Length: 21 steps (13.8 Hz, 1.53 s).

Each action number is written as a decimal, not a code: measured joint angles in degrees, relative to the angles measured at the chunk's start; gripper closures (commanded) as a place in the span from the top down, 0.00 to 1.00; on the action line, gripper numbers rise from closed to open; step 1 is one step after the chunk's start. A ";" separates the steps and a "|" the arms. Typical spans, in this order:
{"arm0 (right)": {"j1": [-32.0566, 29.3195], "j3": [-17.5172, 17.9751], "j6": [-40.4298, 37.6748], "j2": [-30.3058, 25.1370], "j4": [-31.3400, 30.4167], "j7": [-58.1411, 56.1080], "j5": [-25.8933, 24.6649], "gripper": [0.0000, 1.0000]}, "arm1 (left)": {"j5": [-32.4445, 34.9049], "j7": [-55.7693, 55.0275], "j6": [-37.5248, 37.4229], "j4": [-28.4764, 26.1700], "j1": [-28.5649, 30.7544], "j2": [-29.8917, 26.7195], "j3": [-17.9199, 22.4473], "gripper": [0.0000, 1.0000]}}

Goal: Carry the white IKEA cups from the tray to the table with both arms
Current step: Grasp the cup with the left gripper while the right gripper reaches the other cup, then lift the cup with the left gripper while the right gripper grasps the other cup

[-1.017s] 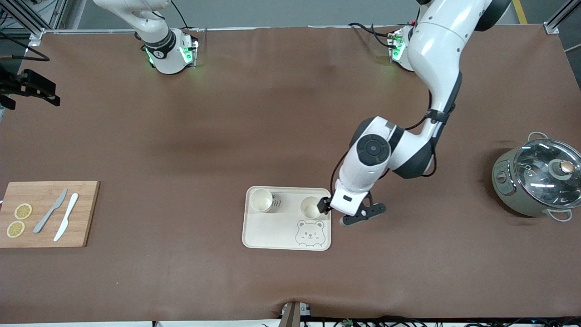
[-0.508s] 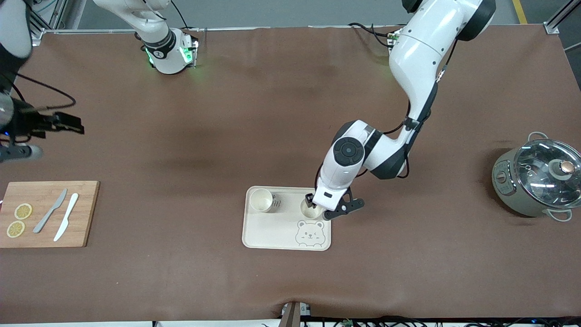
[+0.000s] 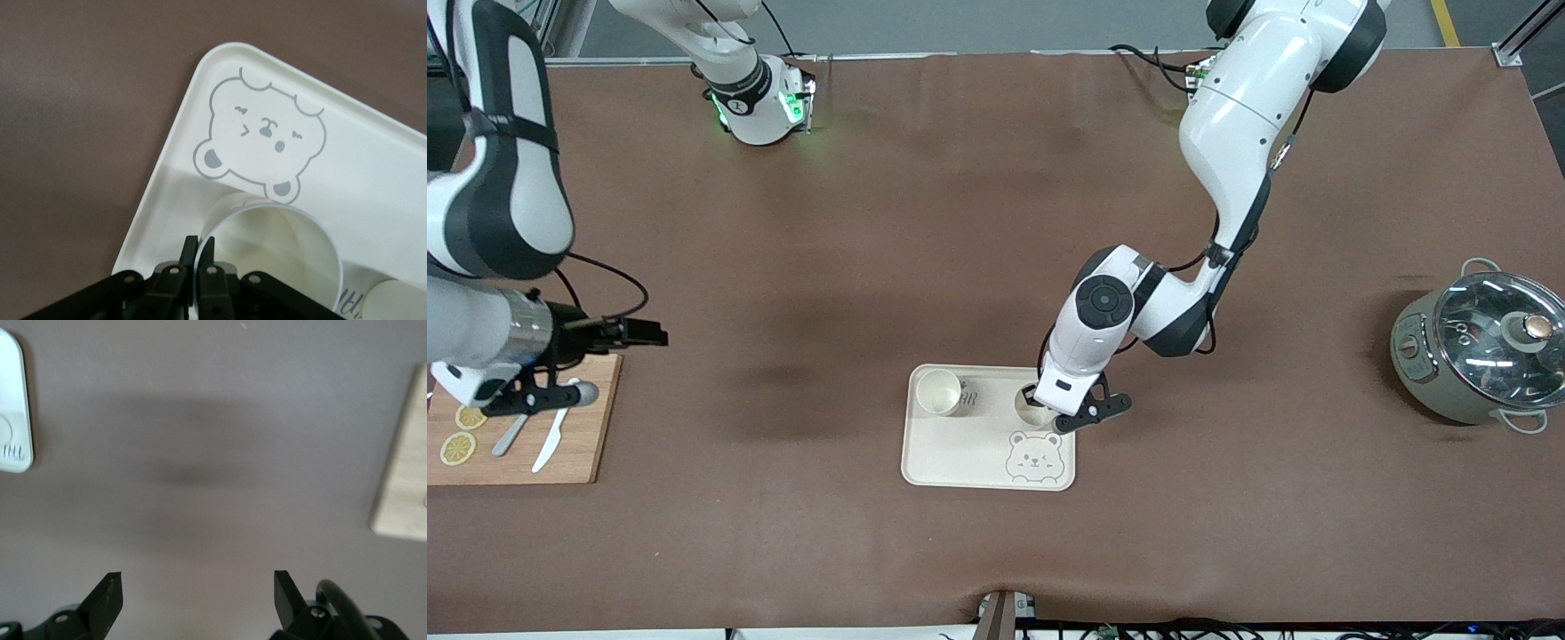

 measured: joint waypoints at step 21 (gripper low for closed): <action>27.87 0.76 30.32 17.81 -0.08 52.27 4.67 0.94 | 0.64 14.44 3.92 -24.13 26.21 -17.60 0.49 0.00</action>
